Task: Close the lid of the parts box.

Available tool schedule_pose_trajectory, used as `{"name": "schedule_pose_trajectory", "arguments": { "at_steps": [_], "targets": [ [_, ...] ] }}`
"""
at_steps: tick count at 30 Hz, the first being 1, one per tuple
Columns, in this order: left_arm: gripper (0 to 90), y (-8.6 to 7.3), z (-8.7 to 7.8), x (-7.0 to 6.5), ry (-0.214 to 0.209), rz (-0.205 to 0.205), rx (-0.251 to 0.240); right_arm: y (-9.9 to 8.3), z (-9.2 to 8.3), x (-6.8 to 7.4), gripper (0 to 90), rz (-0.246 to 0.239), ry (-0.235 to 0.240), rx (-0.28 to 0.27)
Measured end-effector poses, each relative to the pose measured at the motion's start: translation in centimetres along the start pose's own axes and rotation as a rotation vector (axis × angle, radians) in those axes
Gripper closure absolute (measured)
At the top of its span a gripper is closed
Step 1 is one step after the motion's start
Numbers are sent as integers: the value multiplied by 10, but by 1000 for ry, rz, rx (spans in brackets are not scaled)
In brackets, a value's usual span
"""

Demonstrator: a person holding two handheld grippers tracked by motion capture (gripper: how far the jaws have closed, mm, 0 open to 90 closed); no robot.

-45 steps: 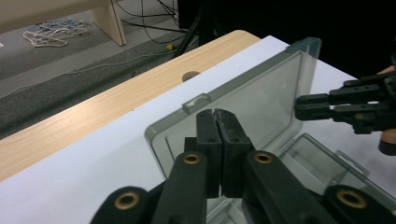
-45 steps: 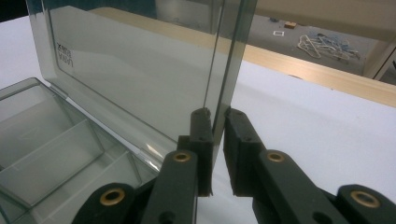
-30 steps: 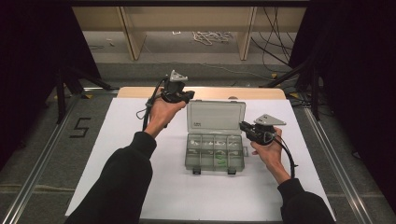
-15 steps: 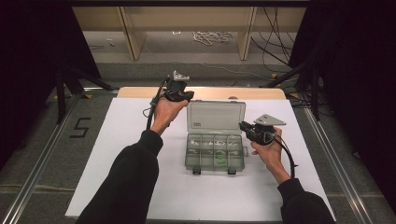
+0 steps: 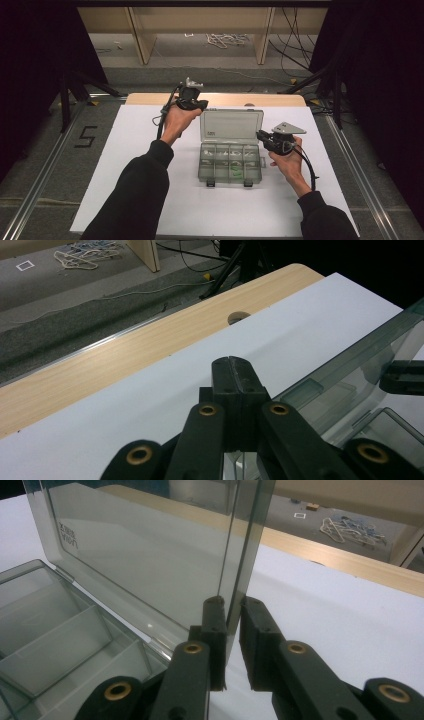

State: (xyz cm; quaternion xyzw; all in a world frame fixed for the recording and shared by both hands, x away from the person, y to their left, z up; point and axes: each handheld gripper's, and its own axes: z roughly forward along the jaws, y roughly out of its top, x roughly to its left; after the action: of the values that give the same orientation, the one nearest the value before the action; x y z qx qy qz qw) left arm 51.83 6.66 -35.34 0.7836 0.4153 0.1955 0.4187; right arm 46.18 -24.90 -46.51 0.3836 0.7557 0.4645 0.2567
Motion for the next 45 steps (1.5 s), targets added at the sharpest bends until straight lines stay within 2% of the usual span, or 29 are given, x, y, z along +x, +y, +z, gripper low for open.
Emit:
{"name": "schedule_pose_trajectory", "arguments": {
  "at_steps": [1, 2, 3, 4, 5, 6, 7, 8, 9, 10, 11, 12, 14, 16, 20, 21, 23, 25, 26, 27, 31, 33, 35, 36, 37, 39, 40, 43, 45],
  "targets": [
    [898, 0, -1, -1, -6, -3, -6, 1, -2, 0, 797, 1, -3, 17],
    [898, -1, -1, -2, -11, -1, -6, 1, -1, 0, 777, 28, 12, 9],
    [898, -1, -2, -2, -15, 1, -2, 2, -4, -2, 745, 15, 0, 18],
    [898, -2, -3, -3, -13, 11, 4, 2, -3, 0, 728, 41, 16, 2],
    [898, -3, -2, -4, -17, 11, 5, 3, -6, -1, 703, 39, 16, 9],
    [898, -3, -3, -4, -23, 32, 20, 4, -10, -2, 670, 28, 11, 18],
    [898, -4, -3, -4, -32, 28, 21, 4, -13, -2, 628, 42, 12, 36],
    [897, -5, -3, -6, -32, 17, 8, 4, -15, -1, 586, 44, 13, 33],
    [897, -6, -5, -7, -41, 30, 13, 5, -16, -1, 559, 43, 14, 20],
    [897, -7, -6, -9, -48, 35, 13, 6, -23, 1, 533, 37, 15, 50],
    [897, -7, -7, -10, -50, 43, 16, 7, -24, 4, 511, 36, 22, 26],
    [897, -9, -9, -11, -55, 48, 14, 8, -28, 4, 490, 18, 13, 26],
    [897, -11, -11, -13, -68, 51, 10, 12, -35, 9, 449, 31, 18, 30],
    [898, -14, -13, -15, -76, 50, 7, 14, -40, 11, 415, 11, 12, 7],
    [897, -20, -16, -20, -102, 60, 0, 17, -49, 17, 358, 27, 40, 10],
    [897, -22, -17, -22, -112, 64, -4, 18, -52, 19, 348, 36, 34, 23],
    [897, -25, -19, -24, -114, 67, -13, 20, -55, 24, 326, 31, 29, 0],
    [897, -28, -21, -25, -123, 64, -21, 23, -61, 27, 304, 41, 31, 17],
    [897, -30, -22, -25, -123, 67, -22, 23, -60, 29, 300, 46, 42, -9],
    [897, -32, -23, -25, -134, 67, -22, 23, -61, 31, 293, 45, 51, -9],
    [897, -39, -28, -27, -149, 68, -35, 26, -71, 40, 282, 0, 56, 0],
    [897, -43, -30, -28, -148, 79, -38, 26, -73, 45, 271, 6, 64, -7],
    [897, -47, -32, -29, -158, 82, -41, 27, -77, 48, 259, -13, 65, -28],
    [897, -49, -34, -29, -165, 81, -41, 28, -80, 50, 244, -2, 80, -19],
    [897, -51, -33, -31, -163, 66, -55, 29, -82, 51, 231, -28, 88, -31],
    [897, -56, -36, -32, -174, 91, -47, 31, -85, 54, 236, -47, 92, -42],
    [897, -57, -36, -33, -167, 95, -50, 33, -88, 57, 236, -65, 98, -68],
    [897, -62, -39, -35, -173, 103, -51, 35, -91, 62, 235, -70, 100, -79],
    [897, -65, -39, -38, -185, 87, -73, 36, -93, 64, 235, -70, 105, -85]
  ]
}}
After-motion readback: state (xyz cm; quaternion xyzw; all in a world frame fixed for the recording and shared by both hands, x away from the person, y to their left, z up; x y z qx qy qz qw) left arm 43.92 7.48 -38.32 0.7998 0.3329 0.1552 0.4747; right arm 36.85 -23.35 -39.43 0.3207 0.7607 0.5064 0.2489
